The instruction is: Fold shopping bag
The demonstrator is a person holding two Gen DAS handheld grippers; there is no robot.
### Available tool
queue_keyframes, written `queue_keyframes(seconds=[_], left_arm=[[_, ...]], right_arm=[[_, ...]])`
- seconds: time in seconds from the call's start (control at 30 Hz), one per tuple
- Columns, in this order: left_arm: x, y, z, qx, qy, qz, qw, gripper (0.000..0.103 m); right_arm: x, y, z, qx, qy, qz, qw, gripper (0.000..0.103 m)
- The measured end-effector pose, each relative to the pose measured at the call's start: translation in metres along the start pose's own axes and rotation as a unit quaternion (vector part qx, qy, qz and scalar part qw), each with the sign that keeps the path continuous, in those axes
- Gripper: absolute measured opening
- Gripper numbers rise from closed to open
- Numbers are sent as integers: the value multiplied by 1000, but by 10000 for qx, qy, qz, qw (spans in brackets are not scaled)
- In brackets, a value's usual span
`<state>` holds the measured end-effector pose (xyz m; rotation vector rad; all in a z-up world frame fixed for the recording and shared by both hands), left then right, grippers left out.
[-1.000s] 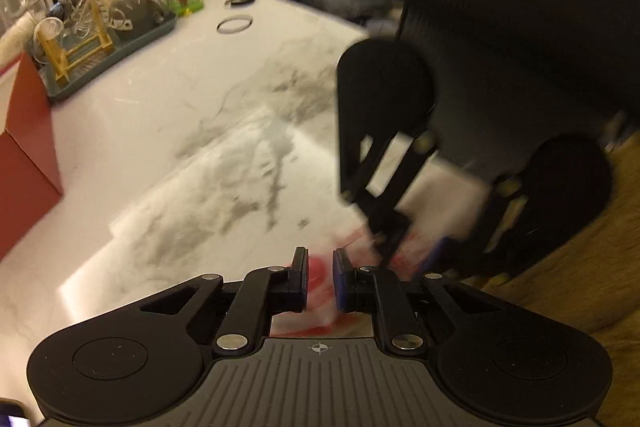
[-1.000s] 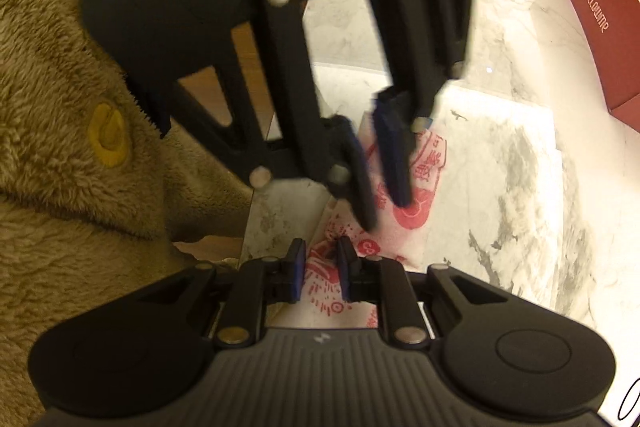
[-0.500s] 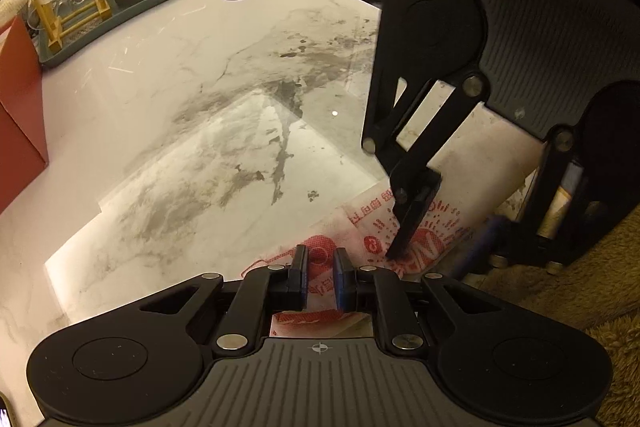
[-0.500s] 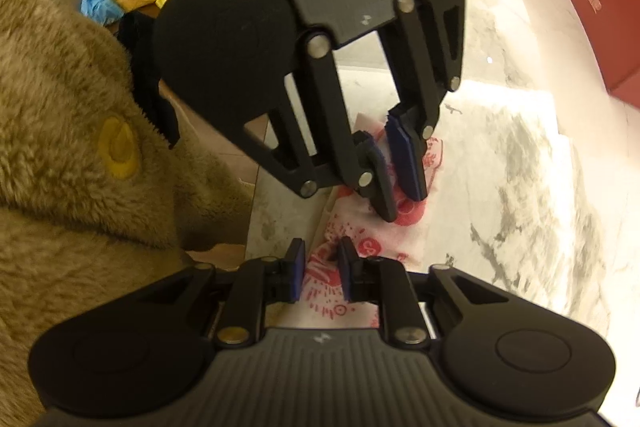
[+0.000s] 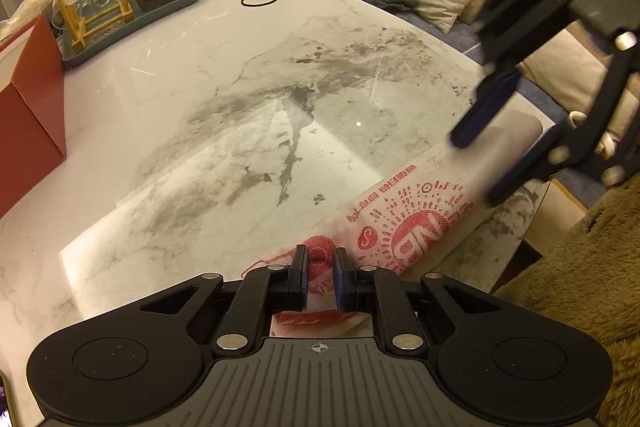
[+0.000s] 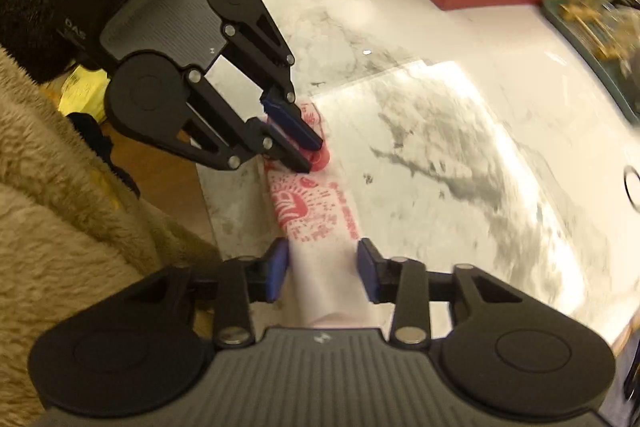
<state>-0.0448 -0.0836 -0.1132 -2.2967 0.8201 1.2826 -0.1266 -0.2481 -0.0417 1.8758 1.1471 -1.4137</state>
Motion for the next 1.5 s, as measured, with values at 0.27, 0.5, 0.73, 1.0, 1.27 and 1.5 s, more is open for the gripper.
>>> queue_keyframes(seconds=[0.27,0.5,0.73,1.0,1.27,1.5], left_arm=[[4,-4,-3,-50,126,-151,9998,13],[5,-5,-3,-74,242,-288,9993,13],[-1,-4,5,-252,165,-317,9990,13],[9,-14,-3,-721,284,-169,9969,13],[16,-13,-9,-823,347,-476,9949,13],[17,-14,-8,-720,379,-427,9958,14]], right_arm=[[23,37,-78,741,646,460,9941,3],[57,27,-55,247,313,824,9958,2],[60,33,-57,-186,230,836,9961,2],[65,47,-51,-981,232,1201,9876,0],[58,104,-69,374,642,948,9927,6],[59,62,-63,-148,677,216,9974,53]])
Point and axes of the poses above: each gripper's, at about its wrist camera, not at the fingertips, and x roughly the way its jaws point, y to its right, z to its underside, the point moved 10 cm from there along x, roughly the way its jaws point, and after that the axes turned 3 degrees about -z, right-handed, at the moved point
